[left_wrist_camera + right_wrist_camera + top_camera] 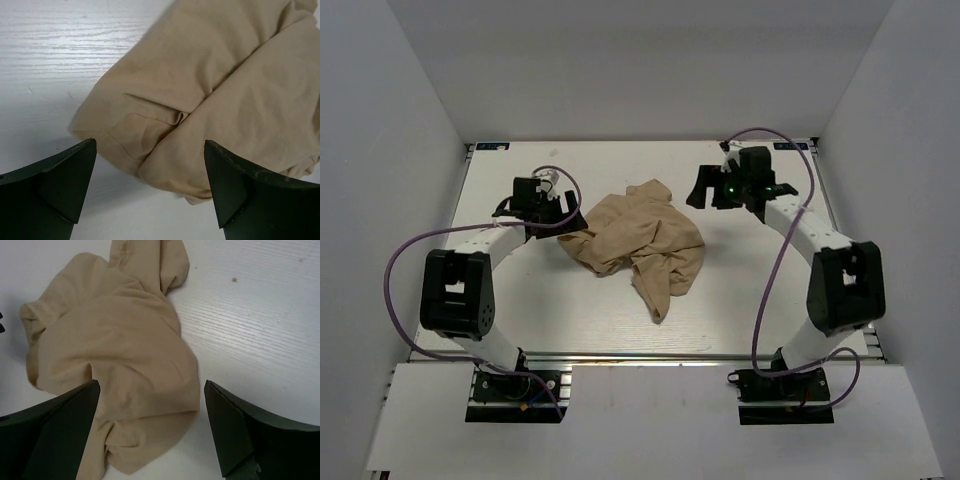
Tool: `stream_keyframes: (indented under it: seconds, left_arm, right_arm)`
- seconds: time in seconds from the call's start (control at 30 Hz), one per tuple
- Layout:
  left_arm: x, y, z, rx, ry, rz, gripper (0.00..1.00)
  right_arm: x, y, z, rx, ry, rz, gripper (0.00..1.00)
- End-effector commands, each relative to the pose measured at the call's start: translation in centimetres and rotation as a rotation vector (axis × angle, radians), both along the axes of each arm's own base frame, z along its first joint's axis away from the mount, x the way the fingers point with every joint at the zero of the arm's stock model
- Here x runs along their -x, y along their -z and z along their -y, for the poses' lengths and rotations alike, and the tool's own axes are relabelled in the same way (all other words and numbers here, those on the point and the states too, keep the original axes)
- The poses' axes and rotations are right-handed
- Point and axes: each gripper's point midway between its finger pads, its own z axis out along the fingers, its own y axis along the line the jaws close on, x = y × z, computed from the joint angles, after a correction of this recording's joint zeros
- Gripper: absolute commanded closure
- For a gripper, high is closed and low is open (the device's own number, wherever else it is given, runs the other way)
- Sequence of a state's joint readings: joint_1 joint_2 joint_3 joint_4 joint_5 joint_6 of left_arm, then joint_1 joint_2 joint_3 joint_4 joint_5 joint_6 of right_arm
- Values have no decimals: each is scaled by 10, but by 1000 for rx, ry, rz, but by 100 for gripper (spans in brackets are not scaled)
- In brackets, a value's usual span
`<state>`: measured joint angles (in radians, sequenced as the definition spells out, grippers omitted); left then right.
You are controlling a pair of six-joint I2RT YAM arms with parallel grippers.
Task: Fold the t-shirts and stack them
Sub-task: Flatten out the tshirt
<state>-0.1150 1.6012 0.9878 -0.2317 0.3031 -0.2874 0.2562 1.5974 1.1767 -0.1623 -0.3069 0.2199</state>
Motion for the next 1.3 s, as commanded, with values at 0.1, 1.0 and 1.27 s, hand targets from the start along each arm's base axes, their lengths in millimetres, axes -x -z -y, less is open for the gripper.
stream_keyframes:
  seconds: [0.1,1.0,1.27]
  left_arm:
    - [-20,9,14,6,1,-17,4]
    - [-34,17,26,-128,-40,-37,100]
    - [-41,-25,24,-127,-32,90,100]
  right_arm:
    - [-58,-5,-33,72,10,24,10]
    - [-137,110,-98,262,78,-53,30]
    - [-146,124,-109,222,100,-78,100]
